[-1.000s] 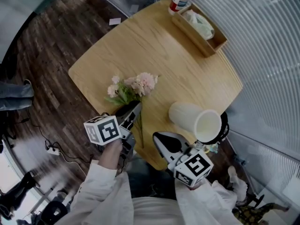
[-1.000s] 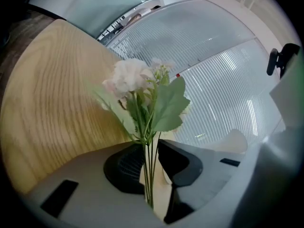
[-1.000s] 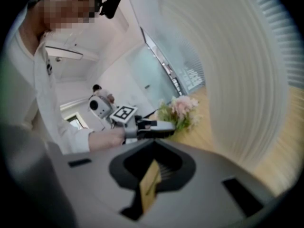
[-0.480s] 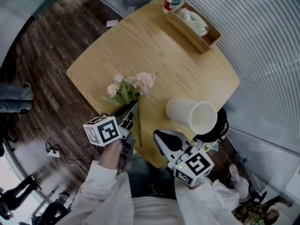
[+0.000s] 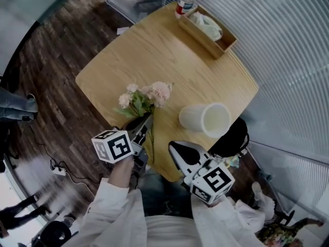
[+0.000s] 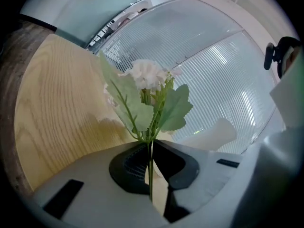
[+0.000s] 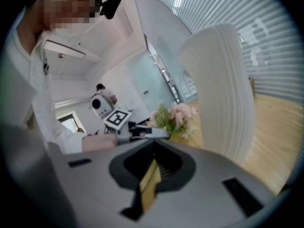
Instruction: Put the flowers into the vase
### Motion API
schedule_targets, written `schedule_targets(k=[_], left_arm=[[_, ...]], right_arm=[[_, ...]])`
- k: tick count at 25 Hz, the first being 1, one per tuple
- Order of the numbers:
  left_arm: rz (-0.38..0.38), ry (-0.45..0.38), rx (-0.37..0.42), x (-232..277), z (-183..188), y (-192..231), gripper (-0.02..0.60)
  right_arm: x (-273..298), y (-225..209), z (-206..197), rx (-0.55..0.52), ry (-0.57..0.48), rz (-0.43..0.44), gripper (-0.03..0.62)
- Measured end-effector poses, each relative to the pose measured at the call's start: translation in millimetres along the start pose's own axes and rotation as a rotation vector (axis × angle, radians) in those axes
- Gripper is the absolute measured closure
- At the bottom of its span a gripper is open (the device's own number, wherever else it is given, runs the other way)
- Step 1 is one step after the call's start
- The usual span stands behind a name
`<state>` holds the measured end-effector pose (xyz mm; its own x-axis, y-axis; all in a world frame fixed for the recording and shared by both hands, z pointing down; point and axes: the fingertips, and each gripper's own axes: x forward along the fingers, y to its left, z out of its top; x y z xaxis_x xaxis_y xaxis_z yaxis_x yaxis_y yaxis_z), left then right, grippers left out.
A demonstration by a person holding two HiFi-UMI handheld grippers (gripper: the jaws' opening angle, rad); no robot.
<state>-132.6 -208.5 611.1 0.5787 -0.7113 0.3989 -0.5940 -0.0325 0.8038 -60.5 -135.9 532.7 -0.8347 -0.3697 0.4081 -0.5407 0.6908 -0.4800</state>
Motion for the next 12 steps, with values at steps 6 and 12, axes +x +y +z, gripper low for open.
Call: schedule_targets(k=[6, 12], left_arm=[[-0.042, -0.028, 0.038, -9, 1, -32, 0.552], [-0.072, -0.046, 0.107, -20, 7, -70, 0.552]], right_arm=[[-10, 8, 12, -0.040, -0.033, 0.016, 0.581], [-28, 19, 39, -0.095, -0.095, 0.003, 0.580]])
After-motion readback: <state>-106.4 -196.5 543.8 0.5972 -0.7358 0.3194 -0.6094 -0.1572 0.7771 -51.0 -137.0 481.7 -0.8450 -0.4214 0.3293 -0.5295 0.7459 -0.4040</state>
